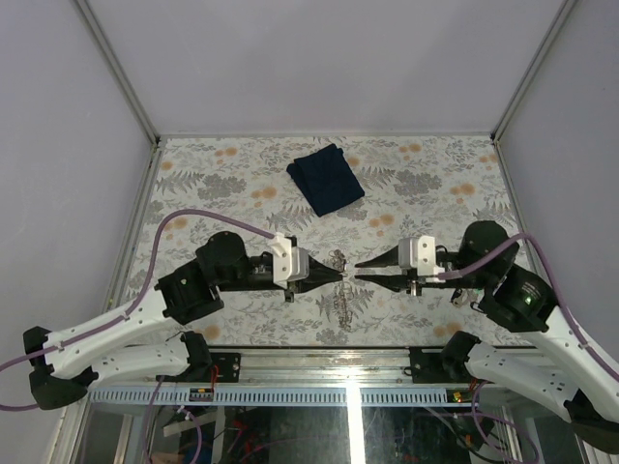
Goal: Put the keys on the keyring
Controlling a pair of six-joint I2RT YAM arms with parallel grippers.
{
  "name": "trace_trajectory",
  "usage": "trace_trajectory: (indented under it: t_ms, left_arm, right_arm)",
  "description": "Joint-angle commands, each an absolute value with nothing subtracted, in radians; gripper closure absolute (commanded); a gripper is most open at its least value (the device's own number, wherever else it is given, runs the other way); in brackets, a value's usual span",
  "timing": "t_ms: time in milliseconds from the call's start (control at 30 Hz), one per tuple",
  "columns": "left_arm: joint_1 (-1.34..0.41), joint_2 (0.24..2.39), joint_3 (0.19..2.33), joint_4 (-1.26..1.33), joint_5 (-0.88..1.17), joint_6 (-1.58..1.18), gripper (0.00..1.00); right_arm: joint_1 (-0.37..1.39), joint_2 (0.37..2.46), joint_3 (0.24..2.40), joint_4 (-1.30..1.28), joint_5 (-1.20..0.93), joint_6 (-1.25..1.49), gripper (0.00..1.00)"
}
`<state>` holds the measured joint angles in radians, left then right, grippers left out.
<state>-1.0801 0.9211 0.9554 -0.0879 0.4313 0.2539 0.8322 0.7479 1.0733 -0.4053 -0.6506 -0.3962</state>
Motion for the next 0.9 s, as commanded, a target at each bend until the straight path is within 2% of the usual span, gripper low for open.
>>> trace_trajectory:
  t_ms: [0,133,367,867]
  left_arm:
    - [-1.083,0.846,0.866,0.218,0.492,0.147,1.0]
    - [-1.084,0.809,0.794,0.355,0.528,0.085,1.0]
    - [-1.084,0.808,0.792,0.393,0.524,0.068,1.0]
    - [-1.083,0.803,0.806,0.384,0.509,0.081,1.0]
  right_arm:
    - [0.837,0.692,0.992,-0.102,-0.714,-0.256,0.73]
    - [0.837,0.675,0.933,0.014,-0.756,-0.168,0.73]
    - [0.837,0.67,0.863,0.148,-0.806,-0.078,0.74]
    - [0.837,0.684,0.821,0.198,-0.822,-0.044,0.71]
